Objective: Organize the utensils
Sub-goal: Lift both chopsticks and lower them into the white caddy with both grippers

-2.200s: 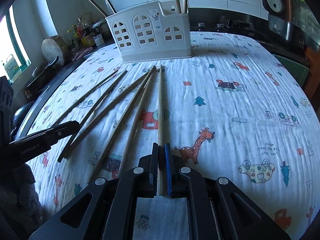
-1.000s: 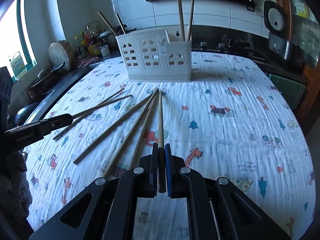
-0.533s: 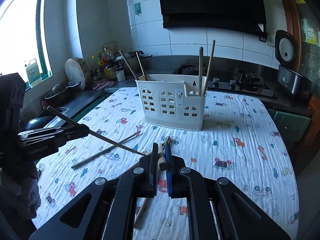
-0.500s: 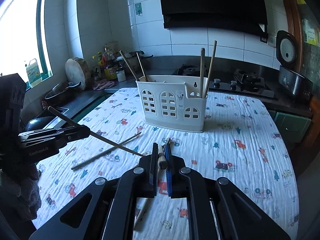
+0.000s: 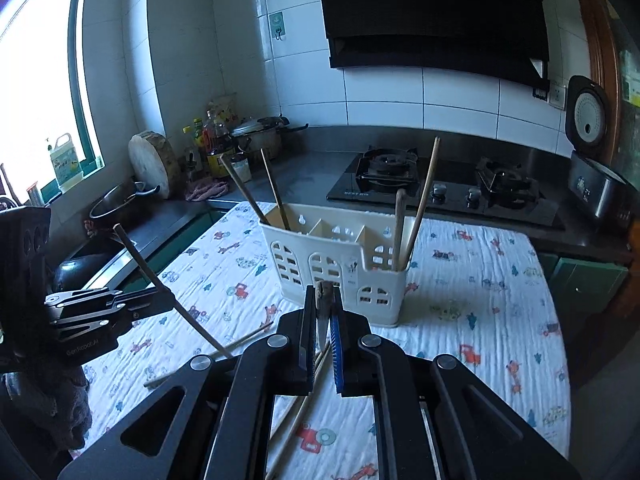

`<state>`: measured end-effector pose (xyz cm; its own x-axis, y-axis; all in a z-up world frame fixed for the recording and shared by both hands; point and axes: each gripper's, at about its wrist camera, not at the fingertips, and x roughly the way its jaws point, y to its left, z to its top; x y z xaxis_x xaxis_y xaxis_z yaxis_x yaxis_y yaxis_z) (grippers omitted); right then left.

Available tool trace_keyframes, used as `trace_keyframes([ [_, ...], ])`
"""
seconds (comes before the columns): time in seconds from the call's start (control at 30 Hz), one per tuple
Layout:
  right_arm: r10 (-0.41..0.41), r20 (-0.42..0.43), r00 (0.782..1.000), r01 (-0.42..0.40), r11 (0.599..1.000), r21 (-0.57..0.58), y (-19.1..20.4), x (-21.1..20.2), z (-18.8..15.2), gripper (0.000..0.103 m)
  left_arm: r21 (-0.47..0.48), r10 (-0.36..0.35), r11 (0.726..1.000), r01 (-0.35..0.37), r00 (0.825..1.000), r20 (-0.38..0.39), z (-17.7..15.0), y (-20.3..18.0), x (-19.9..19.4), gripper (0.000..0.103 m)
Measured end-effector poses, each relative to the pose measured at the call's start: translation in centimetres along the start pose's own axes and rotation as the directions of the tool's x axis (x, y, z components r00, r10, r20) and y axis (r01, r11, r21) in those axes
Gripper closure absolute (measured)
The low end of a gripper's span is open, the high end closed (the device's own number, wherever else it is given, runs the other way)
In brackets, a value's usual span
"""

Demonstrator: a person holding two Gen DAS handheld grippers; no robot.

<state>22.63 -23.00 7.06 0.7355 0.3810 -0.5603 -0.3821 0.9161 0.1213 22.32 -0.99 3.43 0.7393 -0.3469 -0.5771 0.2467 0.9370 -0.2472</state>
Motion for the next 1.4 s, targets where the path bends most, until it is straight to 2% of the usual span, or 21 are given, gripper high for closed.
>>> trace_keyframes([
  [0.17,0.007,0.000,1.000,-0.007,1.000,-0.007,-1.2,-1.9,4.6,0.096,0.003,-0.008,1.000,0.008,1.000,0.022,3.0,0.0,-0.4,0.098],
  [0.4,-0.045,0.038,0.998,0.046,0.998,-0.034,-2.0,-3.2,9.9,0.096,0.034,0.002,0.999,-0.005,0.994,0.113,8.7,-0.9,-2.0,0.098],
  [0.67,-0.090,0.047,0.995,0.092,0.995,-0.042,-2.7,-1.4,12.5,0.096,0.022,0.049,0.998,-0.054,0.982,0.183,14.2,-0.7,-0.9,0.098],
  [0.8,-0.106,0.039,0.994,0.108,0.993,-0.048,-3.1,0.1,12.5,0.096,0.007,0.089,0.996,-0.092,0.978,0.191,15.2,-0.3,1.0,0.098],
  [0.97,-0.101,0.006,0.995,0.101,0.994,-0.045,-4.0,1.8,11.8,0.096,-0.019,0.096,0.995,-0.094,0.974,0.206,15.2,0.9,3.3,0.098],
  [1.13,-0.099,-0.028,0.995,0.098,0.994,-0.039,-4.5,3.5,11.1,0.096,-0.023,0.120,0.993,-0.118,0.983,0.140,14.6,1.5,5.9,0.098],
  [1.4,-0.100,-0.074,0.992,0.098,0.995,-0.034,-4.6,5.7,9.9,0.096,-0.024,0.115,0.993,-0.114,0.991,0.064,13.3,2.5,8.5,0.097],
])
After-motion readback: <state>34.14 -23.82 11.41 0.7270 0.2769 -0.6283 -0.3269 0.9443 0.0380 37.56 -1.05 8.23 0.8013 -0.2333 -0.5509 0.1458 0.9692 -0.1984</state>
